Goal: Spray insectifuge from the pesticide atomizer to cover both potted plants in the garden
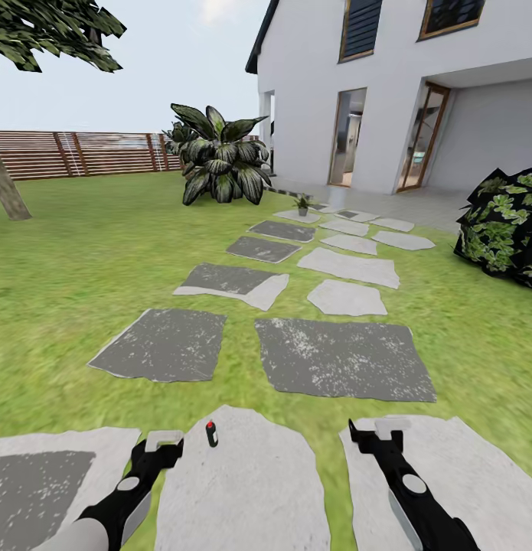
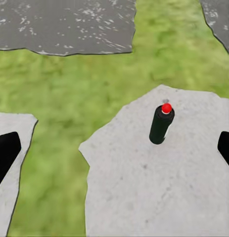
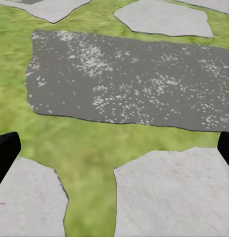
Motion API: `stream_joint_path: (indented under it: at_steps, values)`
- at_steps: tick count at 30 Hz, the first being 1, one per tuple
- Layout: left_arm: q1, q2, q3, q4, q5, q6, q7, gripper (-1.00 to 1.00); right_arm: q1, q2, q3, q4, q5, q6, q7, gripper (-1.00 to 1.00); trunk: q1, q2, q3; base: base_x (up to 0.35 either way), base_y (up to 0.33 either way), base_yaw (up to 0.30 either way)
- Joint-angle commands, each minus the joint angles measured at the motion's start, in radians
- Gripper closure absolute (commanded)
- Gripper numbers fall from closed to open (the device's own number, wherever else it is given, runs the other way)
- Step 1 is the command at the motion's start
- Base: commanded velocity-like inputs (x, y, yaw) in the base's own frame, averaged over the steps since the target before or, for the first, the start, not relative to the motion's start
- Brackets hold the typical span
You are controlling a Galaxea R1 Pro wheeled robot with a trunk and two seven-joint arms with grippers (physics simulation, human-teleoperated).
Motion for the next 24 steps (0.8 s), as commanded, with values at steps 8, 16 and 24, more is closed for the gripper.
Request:
stream_joint_path:
  at_steps: [8, 16, 24]
  values:
    - [0.001, -0.002, 0.004, 0.004, 0.001, -0.028, 0.001, -1.0, -0.003, -0.003, 0.002, 0.002, 0.002, -0.001, 0.001, -1.0, 0.0, 0.0, -0.001, 0.23, -0.131, 0.0]
    - [-0.001, 0.001, 0.006, 0.006, -0.002, -0.026, 0.001, -1.0, -0.003, 0.0, 0.005, 0.003, 0.002, -0.001, 0.0, -1.0, 0.0, 0.0, -0.001, 0.278, -0.168, 0.0]
    - [-0.001, 0.003, 0.006, 0.004, -0.002, -0.026, 0.003, -1.0, -0.003, 0.0, 0.004, 0.005, 0.002, -0.001, 0.0, -1.0, 0.0, 0.0, -0.001, 0.277, -0.172, 0.002]
